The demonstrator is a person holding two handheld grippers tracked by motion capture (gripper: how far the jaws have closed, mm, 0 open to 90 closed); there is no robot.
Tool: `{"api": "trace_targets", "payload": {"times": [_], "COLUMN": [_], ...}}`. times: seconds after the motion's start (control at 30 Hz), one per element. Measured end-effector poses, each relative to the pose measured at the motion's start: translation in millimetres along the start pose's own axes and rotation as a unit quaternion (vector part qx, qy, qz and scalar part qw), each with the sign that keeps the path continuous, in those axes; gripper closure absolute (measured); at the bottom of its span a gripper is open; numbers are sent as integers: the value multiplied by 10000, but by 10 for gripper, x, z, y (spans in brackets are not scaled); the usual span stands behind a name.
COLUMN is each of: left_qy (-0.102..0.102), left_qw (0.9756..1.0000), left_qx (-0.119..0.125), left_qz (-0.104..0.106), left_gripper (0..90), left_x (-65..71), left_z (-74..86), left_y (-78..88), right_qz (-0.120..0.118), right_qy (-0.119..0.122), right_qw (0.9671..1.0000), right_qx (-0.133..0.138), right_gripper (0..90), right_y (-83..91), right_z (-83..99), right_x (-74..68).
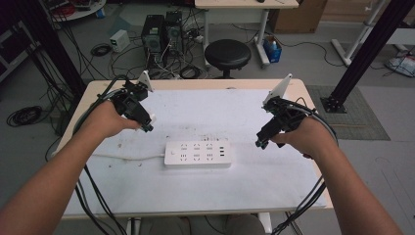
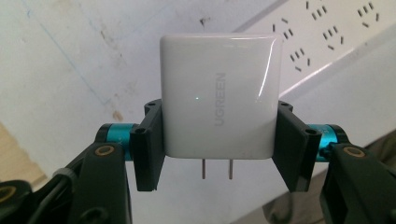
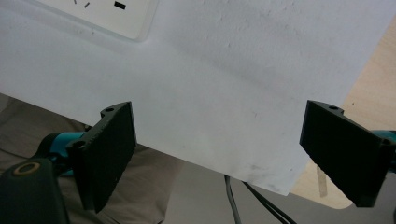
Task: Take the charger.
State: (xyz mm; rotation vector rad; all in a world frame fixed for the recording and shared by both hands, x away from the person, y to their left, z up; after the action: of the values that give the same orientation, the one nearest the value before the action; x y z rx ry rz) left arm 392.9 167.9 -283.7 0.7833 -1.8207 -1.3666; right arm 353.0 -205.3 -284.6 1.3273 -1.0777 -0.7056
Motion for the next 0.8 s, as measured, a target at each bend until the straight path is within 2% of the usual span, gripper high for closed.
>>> {"api": "trace_targets", "payload": {"times": [0.1,0.17,0.37,0.53,0.8], "left_qy": [-11,-11,-134,-247,-453], "left_qw": [10000,10000,9999,9997,9989], "left_qx": [21,37,42,47,101], "left_qz": [27,-25,-46,22,64], "left_gripper": [424,424,425,425,424], "left_x": [32,51,121,164,243], "left_z": [75,114,184,183,155], "left_y": [71,104,145,126,111], "right_qz": [-25,-24,-18,33,-33], "right_qy": [-5,-14,11,31,-18], "right_qw": [10000,10000,10000,10000,10000], "right_qx": [-3,-2,-27,5,27], "right_gripper": [103,103,103,103,103], "right_y": [-9,-13,-7,3,-11], "right_z": [1,-3,-25,-45,-27], "right_x": [-5,-11,-42,-54,-38]}}
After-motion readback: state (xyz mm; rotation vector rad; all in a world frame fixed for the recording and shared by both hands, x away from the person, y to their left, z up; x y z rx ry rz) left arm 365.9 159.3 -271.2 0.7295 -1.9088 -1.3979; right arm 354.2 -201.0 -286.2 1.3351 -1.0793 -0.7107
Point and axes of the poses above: each handheld gripper's, and its own axes: y roughly backward along the jaws, z roughly out of its underside, x roughly to its right, the point moved 4 cm from there along -y, roughly forward along the jaws, and after that the axes turned 12 degrees about z, right-handed, at the moved point
